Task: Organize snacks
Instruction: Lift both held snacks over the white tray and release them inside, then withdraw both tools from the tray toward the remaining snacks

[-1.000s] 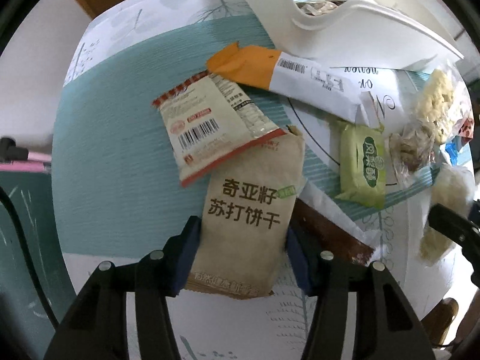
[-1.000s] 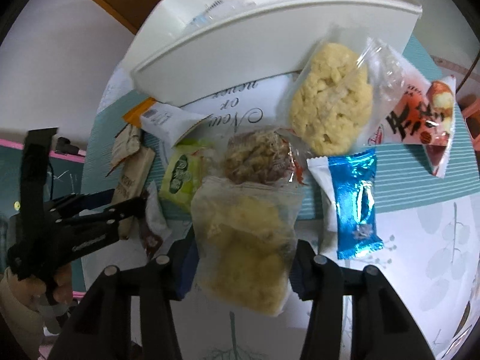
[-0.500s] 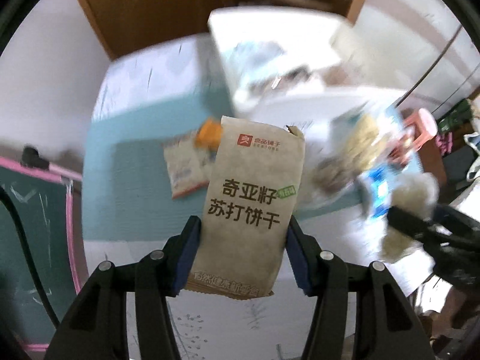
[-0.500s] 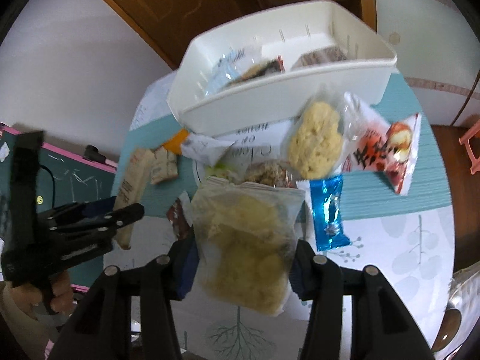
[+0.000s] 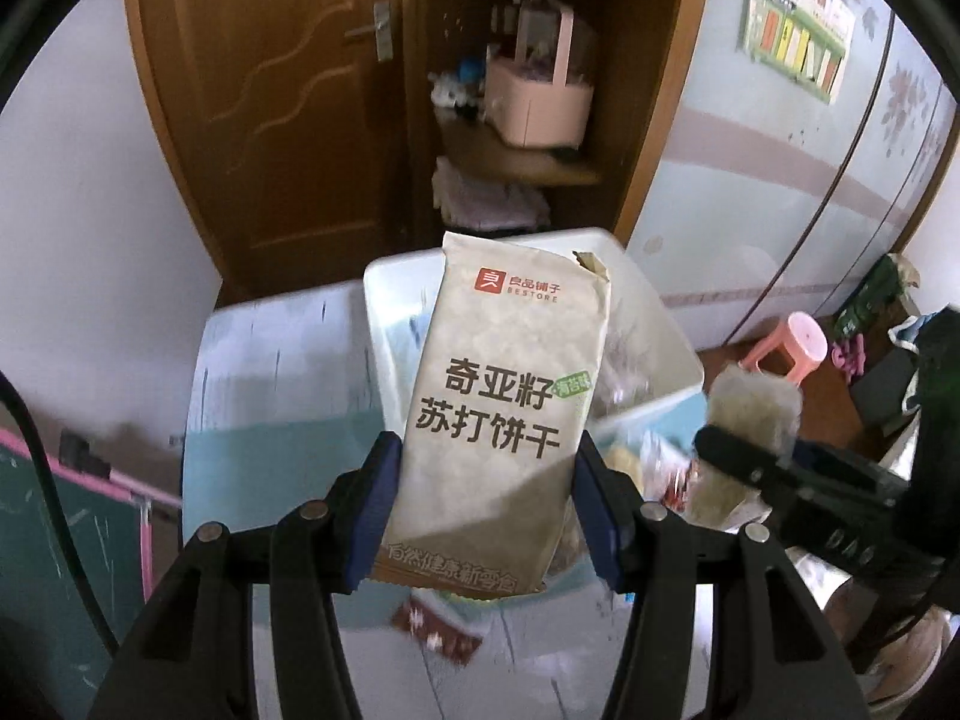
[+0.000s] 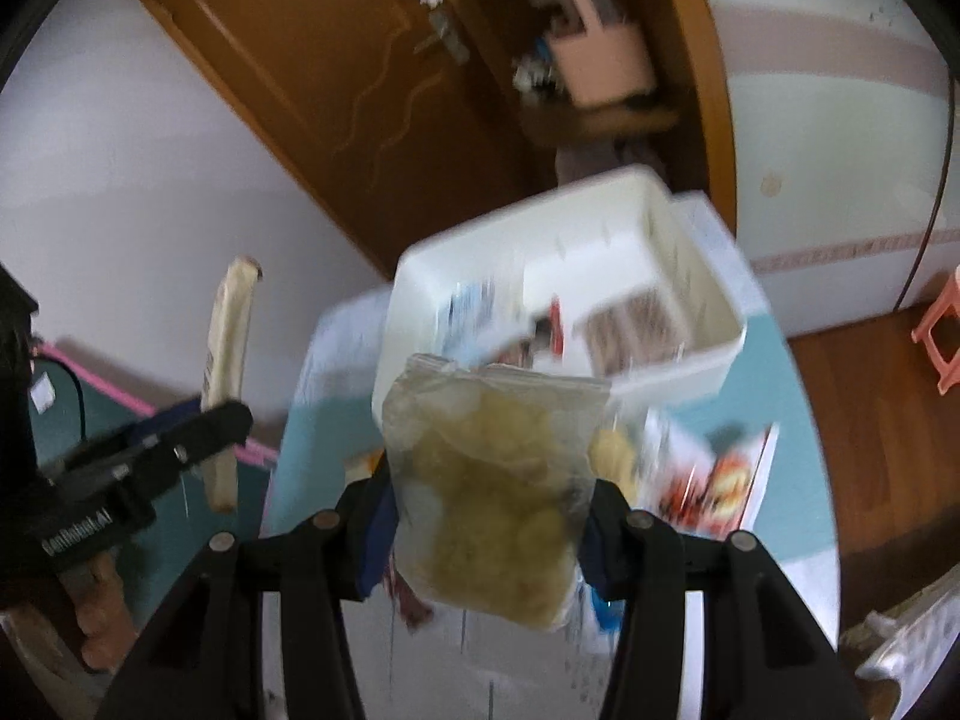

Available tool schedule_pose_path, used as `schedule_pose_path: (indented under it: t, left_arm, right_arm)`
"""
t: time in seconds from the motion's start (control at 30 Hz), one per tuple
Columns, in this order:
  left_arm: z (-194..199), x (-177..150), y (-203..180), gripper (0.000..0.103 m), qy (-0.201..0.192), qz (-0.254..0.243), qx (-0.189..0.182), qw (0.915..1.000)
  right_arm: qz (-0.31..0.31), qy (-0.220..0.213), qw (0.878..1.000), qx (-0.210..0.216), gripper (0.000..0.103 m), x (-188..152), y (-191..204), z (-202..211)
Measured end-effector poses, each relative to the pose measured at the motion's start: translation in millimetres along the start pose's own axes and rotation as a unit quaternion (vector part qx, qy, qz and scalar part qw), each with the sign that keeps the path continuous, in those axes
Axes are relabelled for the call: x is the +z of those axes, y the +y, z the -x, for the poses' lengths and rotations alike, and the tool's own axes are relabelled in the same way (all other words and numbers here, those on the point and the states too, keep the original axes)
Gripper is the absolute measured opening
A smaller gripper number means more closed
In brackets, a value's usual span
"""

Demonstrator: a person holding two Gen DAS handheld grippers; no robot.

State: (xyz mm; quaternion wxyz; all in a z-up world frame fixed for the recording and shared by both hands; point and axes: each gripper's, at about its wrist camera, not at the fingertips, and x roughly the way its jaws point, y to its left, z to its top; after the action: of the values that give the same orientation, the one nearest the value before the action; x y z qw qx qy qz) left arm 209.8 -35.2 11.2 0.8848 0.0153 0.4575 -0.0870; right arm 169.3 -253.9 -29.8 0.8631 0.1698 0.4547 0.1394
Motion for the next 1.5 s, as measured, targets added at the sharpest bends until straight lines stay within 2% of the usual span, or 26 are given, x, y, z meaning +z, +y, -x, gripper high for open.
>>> schedule_pose_path:
  t: [0.27, 0.5, 0.7, 0.83, 0.87, 0.9, 0.93, 1.03, 1.1, 1.17, 1.5]
  left_arm:
    - [-30.0, 60.8, 5.0, 0.054, -0.032, 0.012, 0.014, 0.9993]
    - [-78.5, 91.7, 10.3, 0.054, -0.044, 0.008, 0.027, 0.9986]
    - [-128.6, 92.7, 14.8, 0.055, -0.007, 0.007, 0.034, 0.9994]
    - [-152.2, 89.0, 17.6, 0.056, 0.016, -0.001, 0.034, 0.9993]
    - [-156.5, 90.2, 17.6, 0.059, 0.020, -0.002, 0.032, 0.9993]
    - [-160.1, 89.9, 19.2, 0.075, 0.028, -0.001, 0.025, 0.9993]
    - [-163.2, 89.2, 22.1, 0.081, 0.032, 0.005, 0.024, 0.9992]
    - [-166.3, 86.1, 32.2, 0.089, 0.040, 0.023, 0.021, 0.9987]
    - [-168.3, 83.5, 41.9, 0.093, 0.049, 0.045, 0.010, 0.9978]
    - [-167.0, 81.7, 47.3, 0.093, 0.052, 0.059, 0.005, 0.9969]
    - [-134.9, 59.6, 47.9, 0.094, 0.037, 0.070, 0.012, 0.9968]
  right_arm:
    - [-0.006, -0.083, 0.996, -0.020, 0.050, 70.6, 1.6, 17.0]
    - [-0.001, -0.106, 0.993, -0.047, 0.050, 112.7, 8.8, -9.2]
    - [0.003, -0.085, 0.993, -0.076, 0.050, 128.5, 7.5, -47.4]
    - [0.012, -0.053, 0.994, -0.097, 0.051, 129.6, 3.2, -78.8]
    - [0.013, -0.043, 0.994, -0.098, 0.051, 129.1, 1.9, -85.0]
    - [0.013, -0.031, 0.994, -0.102, 0.051, 128.1, 0.8, -91.7]
    - [0.014, -0.022, 0.994, -0.104, 0.051, 126.7, 0.1, -96.0]
    - [0.015, 0.002, 0.993, -0.118, 0.061, 120.5, -3.3, -108.8]
    - [0.013, 0.004, 0.992, -0.128, 0.073, 117.0, -5.3, -110.2]
    - [0.009, 0.002, 0.992, -0.126, 0.076, 115.2, -6.3, -108.4]
    - [0.014, 0.002, 0.993, -0.119, 0.077, 104.9, -1.4, -91.6]
